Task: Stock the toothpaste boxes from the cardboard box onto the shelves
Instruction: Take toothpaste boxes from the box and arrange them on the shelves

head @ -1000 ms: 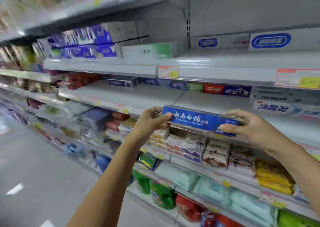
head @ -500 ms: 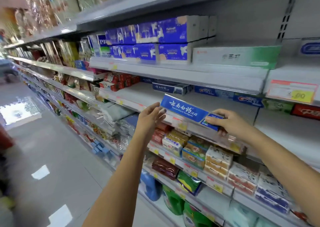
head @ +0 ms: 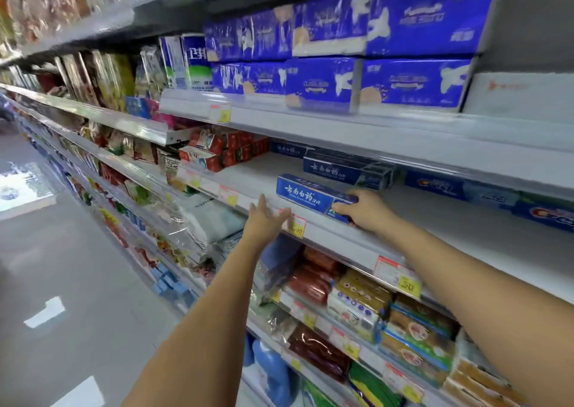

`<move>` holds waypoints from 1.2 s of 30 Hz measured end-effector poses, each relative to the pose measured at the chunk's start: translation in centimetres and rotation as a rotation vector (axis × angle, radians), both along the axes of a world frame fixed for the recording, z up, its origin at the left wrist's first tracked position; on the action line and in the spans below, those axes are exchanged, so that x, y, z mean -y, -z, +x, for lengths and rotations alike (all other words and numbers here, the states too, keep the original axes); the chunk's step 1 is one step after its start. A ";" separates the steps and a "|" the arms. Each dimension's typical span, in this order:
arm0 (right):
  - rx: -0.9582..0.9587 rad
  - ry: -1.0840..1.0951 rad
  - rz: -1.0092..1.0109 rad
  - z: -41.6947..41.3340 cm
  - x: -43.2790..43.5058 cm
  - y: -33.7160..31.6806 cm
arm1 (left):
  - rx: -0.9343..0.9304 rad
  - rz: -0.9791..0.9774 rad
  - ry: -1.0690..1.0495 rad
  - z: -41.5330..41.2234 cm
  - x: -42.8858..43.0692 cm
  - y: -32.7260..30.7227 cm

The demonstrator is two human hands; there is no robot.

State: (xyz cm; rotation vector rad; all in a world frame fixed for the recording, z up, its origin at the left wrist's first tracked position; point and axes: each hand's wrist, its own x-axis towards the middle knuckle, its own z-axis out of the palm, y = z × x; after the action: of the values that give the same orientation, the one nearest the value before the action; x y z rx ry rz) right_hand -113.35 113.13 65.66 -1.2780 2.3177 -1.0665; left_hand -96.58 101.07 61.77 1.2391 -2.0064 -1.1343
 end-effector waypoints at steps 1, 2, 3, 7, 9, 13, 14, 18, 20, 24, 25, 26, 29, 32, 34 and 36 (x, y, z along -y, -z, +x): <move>-0.047 -0.012 0.010 0.2 1.2 0.2 | 0.023 -0.007 0.010 -0.1 0.7 0.2; -0.088 -0.027 0.011 0.4 2.3 0.3 | 0.058 -0.032 0.015 -0.3 1.3 0.4; -0.137 -0.040 0.010 0.6 3.3 0.3 | 0.113 -0.071 0.018 -0.4 1.8 0.7; -0.513 -0.023 0.090 1.8 5.8 0.0 | 0.225 -0.176 0.025 -0.4 2.4 1.2; -0.682 -0.031 0.176 2.3 7.0 -0.5 | 0.253 -0.202 0.037 -0.4 2.2 0.9; -0.844 -0.076 0.286 3.0 9.7 -1.1 | 0.286 -0.200 0.061 0.0 2.3 0.4; -0.848 -0.086 0.285 3.4 10.5 -1.2 | 0.292 -0.209 0.071 0.1 2.4 0.3; -0.896 -0.095 0.248 4.2 14.0 -1.3 | 0.246 -0.246 0.061 0.7 4.4 0.5; -0.904 -0.105 0.238 4.0 16.1 -1.4 | 0.136 -0.209 -0.033 0.9 6.4 0.5; -0.881 -0.095 0.249 2.9 20.6 -1.8 | 0.038 -0.078 -0.168 0.1 11.3 0.6; -0.888 -0.085 0.249 2.3 21.7 -1.9 | 0.015 -0.056 -0.210 -0.2 12.5 0.6; -0.901 -0.074 0.252 1.8 22.7 -2.0 | -0.010 -0.046 -0.252 -0.4 13.7 0.6; -0.906 -0.020 0.262 0.3 25.7 -1.7 | -0.120 -0.020 -0.325 -0.3 16.2 0.9; -0.877 0.055 0.239 -1.1 27.6 -1.6 | -0.210 -0.027 -0.315 -0.4 17.0 1.9; -0.849 0.073 0.212 -1.9 28.4 -1.8 | -0.237 -0.037 -0.300 -0.5 17.2 2.5; -0.840 0.069 0.244 -2.5 28.8 -2.0 | -0.244 -0.032 -0.291 -0.6 17.5 2.7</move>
State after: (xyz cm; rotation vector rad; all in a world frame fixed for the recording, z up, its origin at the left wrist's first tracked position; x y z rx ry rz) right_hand -115.88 84.32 67.62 -1.7777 2.9563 -0.2261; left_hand -97.17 83.62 59.04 1.2608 -1.6008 -1.0493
